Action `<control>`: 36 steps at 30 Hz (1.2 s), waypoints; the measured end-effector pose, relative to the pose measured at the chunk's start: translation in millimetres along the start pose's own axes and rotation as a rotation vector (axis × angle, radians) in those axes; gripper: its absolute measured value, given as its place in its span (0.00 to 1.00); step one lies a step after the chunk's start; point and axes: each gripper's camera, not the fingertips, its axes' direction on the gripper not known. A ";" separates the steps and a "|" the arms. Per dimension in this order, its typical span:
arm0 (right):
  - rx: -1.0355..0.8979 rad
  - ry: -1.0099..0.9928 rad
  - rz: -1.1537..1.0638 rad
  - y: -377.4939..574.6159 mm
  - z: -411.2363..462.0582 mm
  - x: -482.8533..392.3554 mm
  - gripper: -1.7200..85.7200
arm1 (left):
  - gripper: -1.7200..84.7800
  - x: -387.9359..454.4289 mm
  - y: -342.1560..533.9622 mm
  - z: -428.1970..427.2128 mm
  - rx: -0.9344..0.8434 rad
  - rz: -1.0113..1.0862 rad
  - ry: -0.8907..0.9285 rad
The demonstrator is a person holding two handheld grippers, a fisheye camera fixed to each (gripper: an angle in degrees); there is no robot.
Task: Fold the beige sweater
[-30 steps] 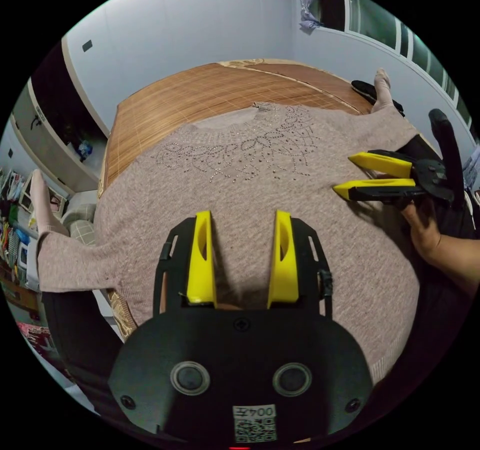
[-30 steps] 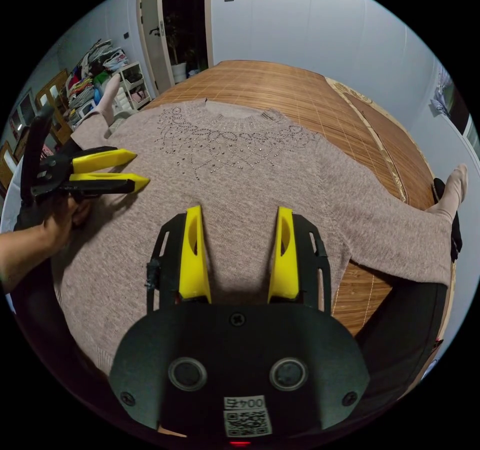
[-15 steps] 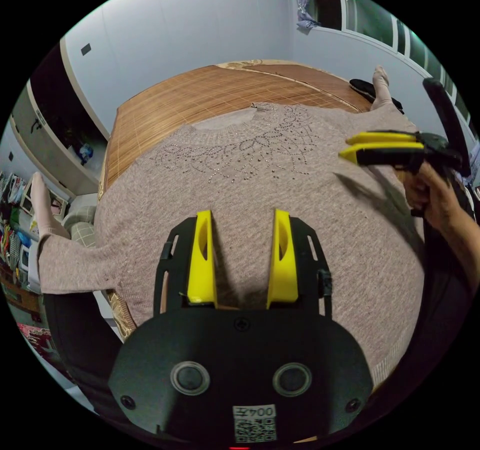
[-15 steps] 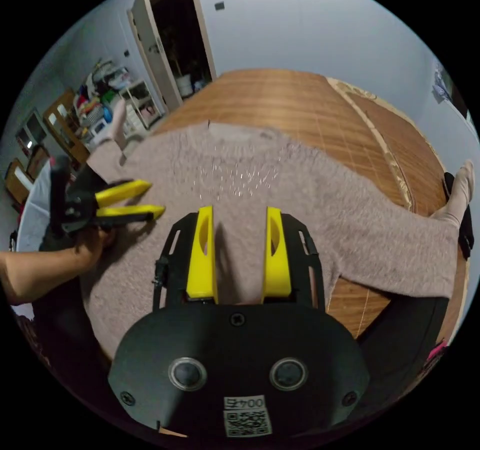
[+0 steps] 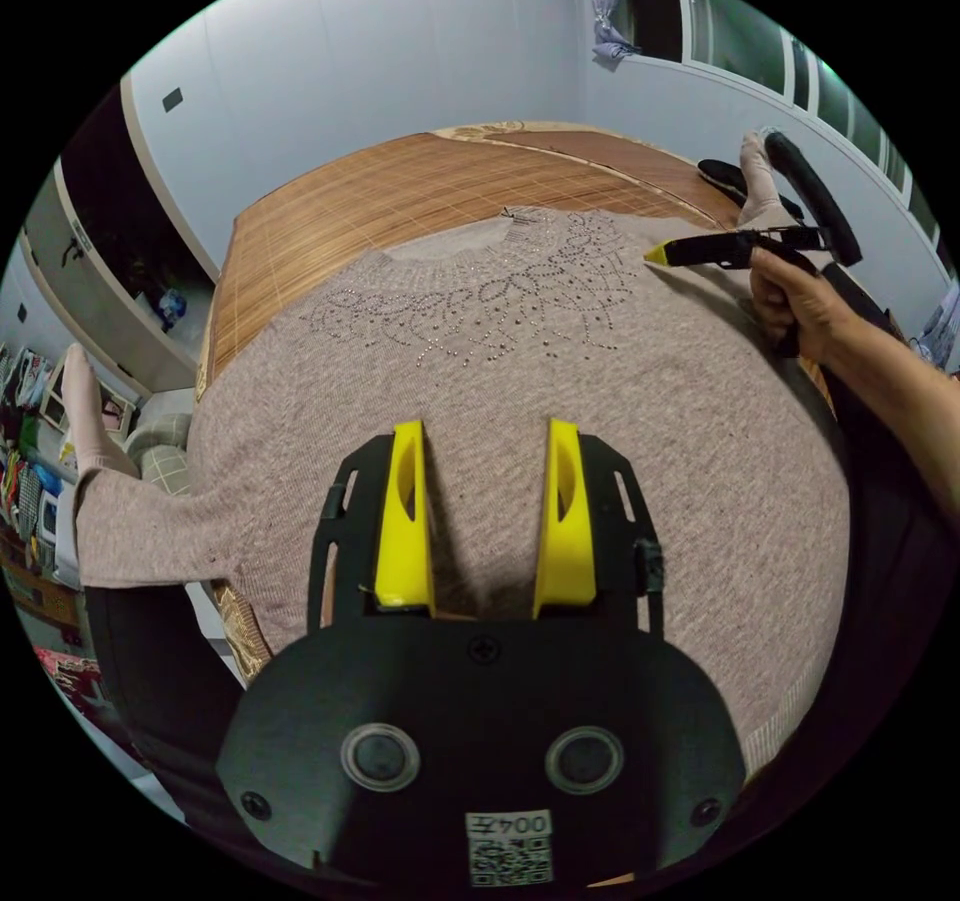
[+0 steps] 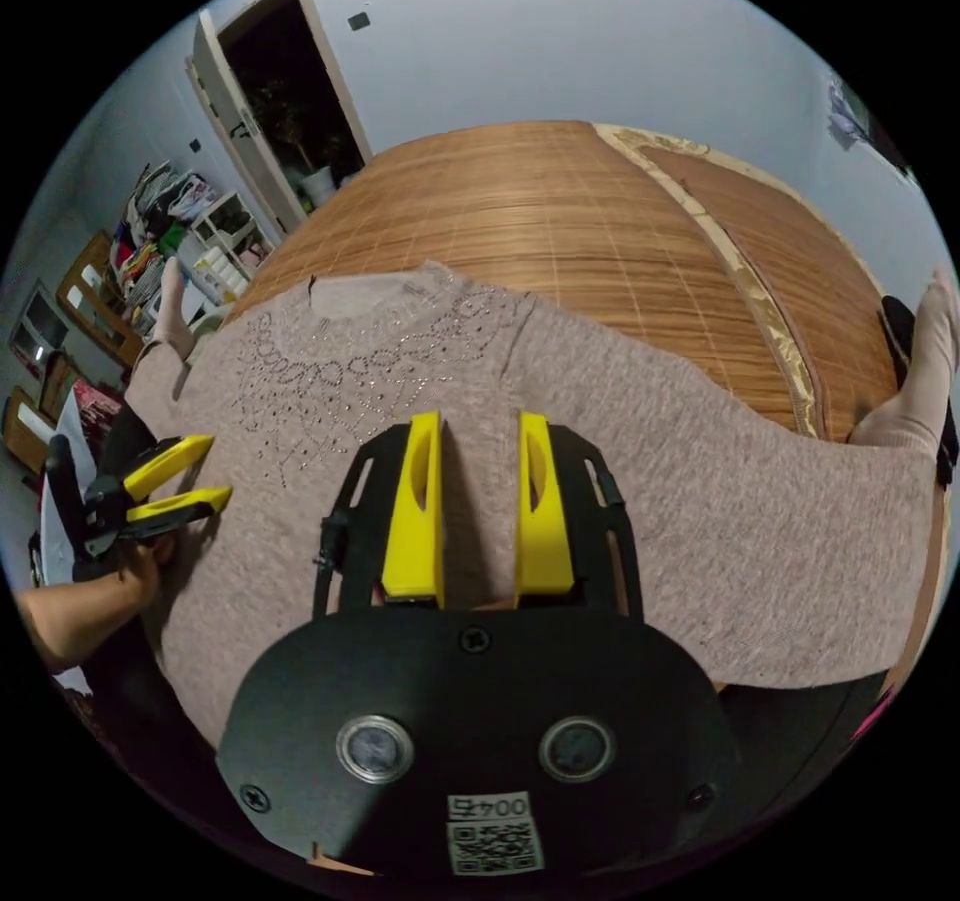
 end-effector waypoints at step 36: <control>-0.056 0.121 -0.189 174.7 38.2 -144.1 0.29 | 0.18 -245.3 92.5 -96.0 0.086 -0.187 0.342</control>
